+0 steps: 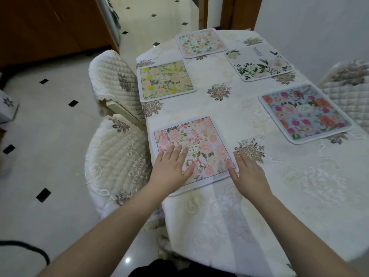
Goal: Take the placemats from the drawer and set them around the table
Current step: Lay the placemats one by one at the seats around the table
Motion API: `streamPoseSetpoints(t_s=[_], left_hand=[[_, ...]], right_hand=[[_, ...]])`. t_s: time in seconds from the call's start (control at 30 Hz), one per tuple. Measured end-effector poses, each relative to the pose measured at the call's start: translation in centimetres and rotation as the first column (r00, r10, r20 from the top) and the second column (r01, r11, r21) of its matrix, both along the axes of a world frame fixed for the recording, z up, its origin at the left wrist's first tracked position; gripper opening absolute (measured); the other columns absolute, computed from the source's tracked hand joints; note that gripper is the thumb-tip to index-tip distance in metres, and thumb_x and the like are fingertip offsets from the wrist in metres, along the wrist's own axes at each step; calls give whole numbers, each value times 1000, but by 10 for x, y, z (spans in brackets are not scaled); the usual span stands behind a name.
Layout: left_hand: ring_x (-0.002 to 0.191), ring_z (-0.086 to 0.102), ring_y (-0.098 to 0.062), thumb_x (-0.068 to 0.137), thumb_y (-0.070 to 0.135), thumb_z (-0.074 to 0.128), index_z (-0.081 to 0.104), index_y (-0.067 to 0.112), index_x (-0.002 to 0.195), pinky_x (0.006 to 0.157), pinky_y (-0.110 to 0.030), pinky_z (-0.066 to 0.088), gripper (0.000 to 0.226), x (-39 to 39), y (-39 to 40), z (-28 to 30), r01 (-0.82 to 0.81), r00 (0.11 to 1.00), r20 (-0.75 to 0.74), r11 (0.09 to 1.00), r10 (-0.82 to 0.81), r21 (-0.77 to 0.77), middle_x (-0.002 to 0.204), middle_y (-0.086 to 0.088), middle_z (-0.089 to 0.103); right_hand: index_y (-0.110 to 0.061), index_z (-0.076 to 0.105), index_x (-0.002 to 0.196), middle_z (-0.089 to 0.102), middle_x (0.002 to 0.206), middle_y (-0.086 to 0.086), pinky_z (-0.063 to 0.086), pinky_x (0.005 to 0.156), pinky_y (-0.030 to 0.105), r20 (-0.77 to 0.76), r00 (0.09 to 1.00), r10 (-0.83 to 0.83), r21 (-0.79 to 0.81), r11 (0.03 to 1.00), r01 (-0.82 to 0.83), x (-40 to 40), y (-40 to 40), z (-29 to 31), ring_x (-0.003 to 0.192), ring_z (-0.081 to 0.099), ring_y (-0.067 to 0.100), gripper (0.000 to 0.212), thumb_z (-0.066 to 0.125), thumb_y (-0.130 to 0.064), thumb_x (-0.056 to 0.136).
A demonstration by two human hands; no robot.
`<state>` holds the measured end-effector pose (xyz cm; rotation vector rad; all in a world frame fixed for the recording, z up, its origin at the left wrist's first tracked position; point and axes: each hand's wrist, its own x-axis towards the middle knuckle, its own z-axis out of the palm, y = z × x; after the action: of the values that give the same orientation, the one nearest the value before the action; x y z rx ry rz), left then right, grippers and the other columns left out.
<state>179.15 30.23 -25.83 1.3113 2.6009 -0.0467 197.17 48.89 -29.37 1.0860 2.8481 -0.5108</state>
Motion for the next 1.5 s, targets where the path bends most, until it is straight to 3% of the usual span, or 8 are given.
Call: streamPoseSetpoints(t_s=[0.17, 0.3, 0.4, 0.5, 0.67, 0.9, 1.37, 1.5], left_hand=[[152, -13, -12, 83, 71, -14, -3, 31, 159, 123, -46, -5, 87, 1, -17, 22, 132, 991, 3, 991, -132, -11, 167, 8, -5], [152, -13, -11, 82, 70, -14, -3, 33, 158, 123, -45, -6, 86, -3, -46, 37, 210, 978, -6, 977, -209, 30, 167, 9, -6], [152, -11, -12, 85, 70, -11, -2, 34, 158, 123, -44, -5, 83, -8, -74, 45, 235, 972, -9, 970, -235, 63, 167, 9, -5], [152, -14, -10, 91, 68, -1, -4, 35, 158, 124, -42, -5, 74, -10, -102, 50, 231, 968, 81, 969, -239, 90, 166, 11, -7], [151, -14, -8, 89, 70, -5, -4, 36, 158, 124, -40, -5, 77, -9, -139, 61, 279, 951, 106, 952, -292, 124, 166, 13, -8], [153, -5, -12, 84, 70, -10, 0, 40, 157, 124, -42, 2, 80, 1, -172, 66, 189, 980, 38, 968, -198, 166, 167, 10, 0], [154, -3, -14, 86, 68, -4, -1, 39, 157, 122, -42, 2, 77, 29, -268, 79, -32, 998, -60, 996, 36, 80, 167, 10, 1], [153, -1, -13, 86, 68, -2, 0, 37, 158, 123, -42, 1, 78, 21, -314, 78, -151, 986, -52, 984, 156, 97, 167, 11, 3]], right_hand=[[-23, 21, 155, 19, 163, 1, 20, 119, 40, 23, 1000, -18, 23, 1000, 18, 11, -32, 27, 150, 17, 20, 73, 14, -63, 95], [-24, 18, 156, 16, 164, 0, 16, 119, 38, 27, 997, -76, 20, 997, 76, 14, -73, 46, 150, 16, 19, 62, 29, -51, 101], [-25, 15, 157, 17, 163, 0, 16, 118, 36, 15, 993, -115, 31, 993, 114, 13, -109, 57, 149, 18, 19, 62, 28, -50, 102], [-24, 15, 156, 19, 163, 1, 18, 118, 36, 9, 988, -155, 43, 987, 154, 12, -142, 63, 149, 19, 19, 62, 25, -52, 102], [-25, 13, 156, 17, 163, 1, 15, 119, 36, 4, 984, -176, 51, 983, 175, 22, -187, 72, 150, 16, 20, 64, 30, -52, 101], [-27, 13, 156, 14, 164, -1, 17, 120, 37, 60, 993, -105, 129, 987, 97, 43, -213, 84, 151, 13, 19, 86, -3, -67, 82], [-27, 7, 157, 9, 165, -2, 11, 120, 37, -29, 995, 94, 7, 996, -94, 23, -272, 83, 151, 9, 19, 65, 23, -55, 101], [-21, 23, 155, 27, 160, 5, 24, 117, 41, -71, 976, 208, 69, 977, -203, -4, -298, 91, 147, 25, 24, 72, 16, -60, 94]])
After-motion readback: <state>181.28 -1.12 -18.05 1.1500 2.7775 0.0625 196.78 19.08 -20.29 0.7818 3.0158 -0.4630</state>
